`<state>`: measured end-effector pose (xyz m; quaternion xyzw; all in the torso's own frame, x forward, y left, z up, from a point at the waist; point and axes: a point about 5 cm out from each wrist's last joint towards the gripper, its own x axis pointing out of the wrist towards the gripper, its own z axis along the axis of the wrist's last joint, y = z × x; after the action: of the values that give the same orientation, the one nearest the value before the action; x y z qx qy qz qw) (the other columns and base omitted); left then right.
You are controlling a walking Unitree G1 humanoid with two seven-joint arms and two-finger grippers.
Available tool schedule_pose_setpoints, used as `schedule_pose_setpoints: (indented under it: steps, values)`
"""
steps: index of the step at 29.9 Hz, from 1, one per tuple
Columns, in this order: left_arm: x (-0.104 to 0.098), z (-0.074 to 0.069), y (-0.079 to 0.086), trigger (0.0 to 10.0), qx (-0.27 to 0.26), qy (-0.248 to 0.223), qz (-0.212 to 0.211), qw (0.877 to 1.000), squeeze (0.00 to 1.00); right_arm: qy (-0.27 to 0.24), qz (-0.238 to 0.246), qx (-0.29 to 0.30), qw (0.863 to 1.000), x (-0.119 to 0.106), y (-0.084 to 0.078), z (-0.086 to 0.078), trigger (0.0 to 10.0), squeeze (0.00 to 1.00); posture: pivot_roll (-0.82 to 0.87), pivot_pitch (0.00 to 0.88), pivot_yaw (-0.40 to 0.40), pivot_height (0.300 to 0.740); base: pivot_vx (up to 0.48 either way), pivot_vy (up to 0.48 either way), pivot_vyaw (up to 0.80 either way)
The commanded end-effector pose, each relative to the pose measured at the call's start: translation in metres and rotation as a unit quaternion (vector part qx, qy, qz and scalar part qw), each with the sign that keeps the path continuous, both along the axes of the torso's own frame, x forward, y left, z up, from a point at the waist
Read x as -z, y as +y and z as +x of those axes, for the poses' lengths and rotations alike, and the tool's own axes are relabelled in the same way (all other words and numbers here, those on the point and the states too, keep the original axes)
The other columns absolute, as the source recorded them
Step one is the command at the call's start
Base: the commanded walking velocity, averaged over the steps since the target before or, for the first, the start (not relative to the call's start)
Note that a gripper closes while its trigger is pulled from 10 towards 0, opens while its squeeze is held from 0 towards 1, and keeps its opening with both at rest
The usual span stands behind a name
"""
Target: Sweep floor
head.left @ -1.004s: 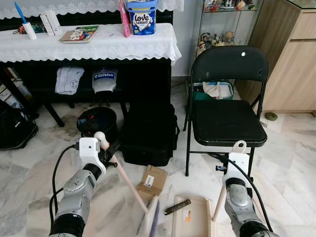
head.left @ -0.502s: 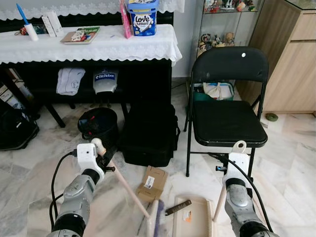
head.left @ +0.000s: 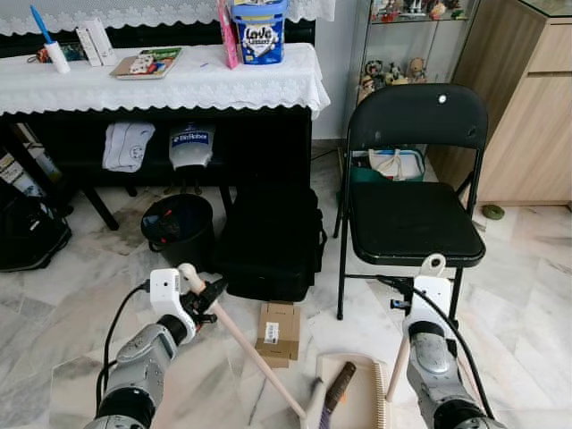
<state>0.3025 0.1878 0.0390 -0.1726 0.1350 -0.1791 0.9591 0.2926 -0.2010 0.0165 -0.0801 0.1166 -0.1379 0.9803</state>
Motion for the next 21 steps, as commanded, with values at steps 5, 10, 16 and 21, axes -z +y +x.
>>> schedule_pose_setpoints:
  steps: [5, 10, 16, 21]
  values:
    - [-0.011, 0.003, 0.004, 10.0, 0.022, -0.016, -0.014, 1.000, 0.00, 0.015, 0.005, -0.006, 1.000, 0.002, 0.002, 0.001, 10.0, 0.00, 0.04, 0.000, 0.069, 0.740, 0.000, 0.000, 0.00]
    - [-0.020, 0.006, 0.009, 10.0, 0.017, -0.034, -0.018, 0.999, 0.00, 0.009, 0.010, -0.008, 1.000, -0.001, 0.004, 0.005, 10.0, 0.00, 0.05, 0.000, 0.066, 0.740, 0.000, 0.000, 0.00]
    - [-0.035, 0.011, 0.018, 10.0, -0.009, -0.070, 0.014, 0.997, 0.00, -0.028, 0.019, -0.022, 0.999, -0.014, 0.008, 0.015, 10.0, 0.00, 0.05, 0.000, 0.069, 0.740, 0.000, 0.000, 0.00]
    - [-0.040, 0.014, 0.021, 10.0, -0.028, -0.088, 0.036, 0.995, 0.00, -0.056, 0.024, -0.035, 0.998, -0.026, 0.013, 0.023, 10.0, 0.00, 0.04, 0.000, 0.079, 0.740, 0.000, 0.000, 0.00]
